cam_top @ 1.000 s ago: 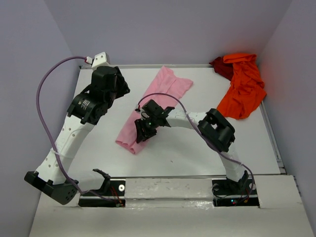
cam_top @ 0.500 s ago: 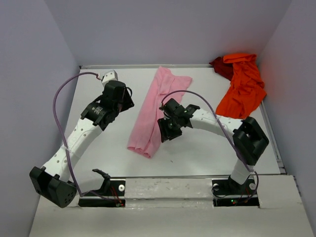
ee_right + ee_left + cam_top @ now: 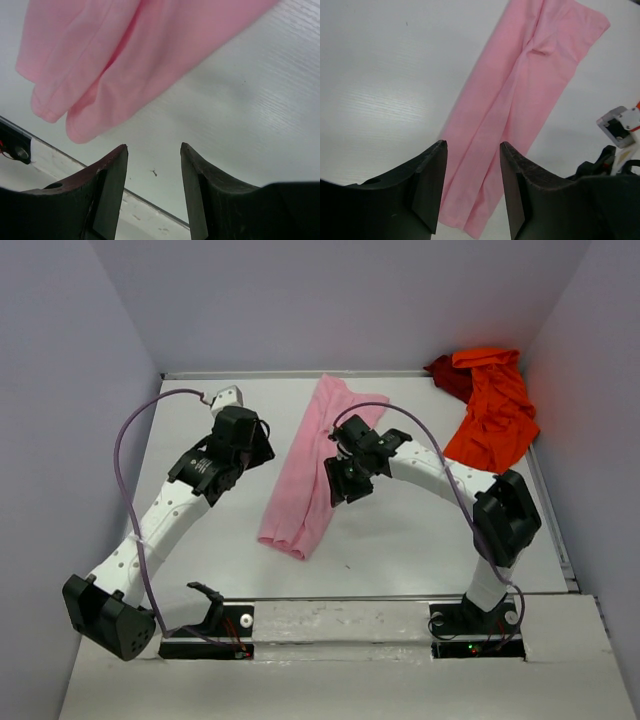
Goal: Fold and stack the t-shirts
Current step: Rotate the rectangle-folded T-shirt at the center of the board.
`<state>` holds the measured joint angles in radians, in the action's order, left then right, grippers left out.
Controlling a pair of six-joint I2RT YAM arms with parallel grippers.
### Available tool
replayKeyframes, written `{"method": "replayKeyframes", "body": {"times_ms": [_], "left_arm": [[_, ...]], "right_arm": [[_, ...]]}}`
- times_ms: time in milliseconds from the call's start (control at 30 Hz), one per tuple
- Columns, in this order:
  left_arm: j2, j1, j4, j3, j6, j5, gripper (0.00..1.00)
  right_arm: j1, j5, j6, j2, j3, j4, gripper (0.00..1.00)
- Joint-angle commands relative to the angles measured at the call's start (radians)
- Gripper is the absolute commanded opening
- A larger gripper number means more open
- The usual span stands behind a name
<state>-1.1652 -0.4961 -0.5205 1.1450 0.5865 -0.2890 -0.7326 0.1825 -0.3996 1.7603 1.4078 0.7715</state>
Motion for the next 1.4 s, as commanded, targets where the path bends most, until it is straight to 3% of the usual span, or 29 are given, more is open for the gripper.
{"method": "replayKeyframes", "body": {"times_ms": [0, 167, 433, 733, 1367], "left_arm": [[0.024, -0.002, 0.002, 0.117, -0.027, -0.050, 0.56], [-0.028, -0.002, -0.052, 0.278, -0.034, -0.067, 0.56], [-0.109, -0.002, -0.141, 0.502, -0.027, -0.042, 0.56], [-0.100, -0.001, -0.148, 0.452, -0.027, -0.039, 0.56], [-0.102, -0.001, -0.136, 0.438, -0.034, -0.042, 0.56]], "right_arm": [[-0.030, 0.061, 0.035, 0.076, 0.144, -0.035, 0.52], [-0.066, 0.098, 0.033, 0.203, 0.256, -0.041, 0.52], [-0.123, 0.136, -0.002, 0.317, 0.257, -0.127, 0.52], [-0.214, 0.235, -0.038, 0.392, 0.336, -0.141, 0.52], [-0.254, 0.227, -0.045, 0.317, 0.376, -0.035, 0.52]]}}
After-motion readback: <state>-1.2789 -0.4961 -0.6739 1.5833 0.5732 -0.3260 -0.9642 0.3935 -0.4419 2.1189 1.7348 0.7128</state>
